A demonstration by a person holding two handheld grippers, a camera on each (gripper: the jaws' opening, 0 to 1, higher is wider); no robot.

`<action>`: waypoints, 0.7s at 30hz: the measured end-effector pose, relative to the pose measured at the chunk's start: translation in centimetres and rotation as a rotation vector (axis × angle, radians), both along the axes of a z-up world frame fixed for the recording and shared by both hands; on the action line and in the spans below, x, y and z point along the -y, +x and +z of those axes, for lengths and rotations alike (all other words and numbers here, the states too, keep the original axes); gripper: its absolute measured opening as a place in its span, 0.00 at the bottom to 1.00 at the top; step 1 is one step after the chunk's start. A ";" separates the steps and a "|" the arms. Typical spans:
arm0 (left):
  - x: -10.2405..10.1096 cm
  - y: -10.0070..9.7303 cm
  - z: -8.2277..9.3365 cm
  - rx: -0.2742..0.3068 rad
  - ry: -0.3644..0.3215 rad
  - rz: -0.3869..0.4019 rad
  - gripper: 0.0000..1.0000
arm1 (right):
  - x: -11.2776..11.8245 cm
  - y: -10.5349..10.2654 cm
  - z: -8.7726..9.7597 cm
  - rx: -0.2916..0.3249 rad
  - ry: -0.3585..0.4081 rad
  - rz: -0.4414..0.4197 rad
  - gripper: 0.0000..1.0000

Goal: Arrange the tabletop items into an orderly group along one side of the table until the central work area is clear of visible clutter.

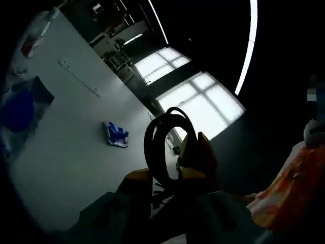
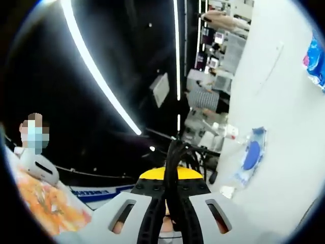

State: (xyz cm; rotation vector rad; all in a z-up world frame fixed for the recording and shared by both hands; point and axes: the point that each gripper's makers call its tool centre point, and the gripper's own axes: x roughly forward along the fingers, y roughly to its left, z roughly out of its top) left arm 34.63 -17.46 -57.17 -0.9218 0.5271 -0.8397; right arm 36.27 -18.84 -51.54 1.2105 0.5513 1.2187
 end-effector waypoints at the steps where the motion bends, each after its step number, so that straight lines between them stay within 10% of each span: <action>1: 0.2 0.0 -0.2 -0.017 -0.003 -0.002 0.15 | 0.3 0.1 -0.3 -0.003 -0.011 -0.009 0.02; 8: -0.1 0.7 0.1 -0.029 -0.030 0.045 0.03 | 1.7 1.6 -3.2 0.054 -0.214 -0.127 0.07; 15: -1.0 1.9 1.5 -0.030 -0.136 0.141 0.02 | 1.5 0.4 -4.0 -0.014 -0.207 -0.119 0.34; 21: -0.7 1.7 1.5 -0.033 -0.124 0.132 0.02 | -0.1 -1.6 -4.3 -0.006 -0.206 -0.074 0.19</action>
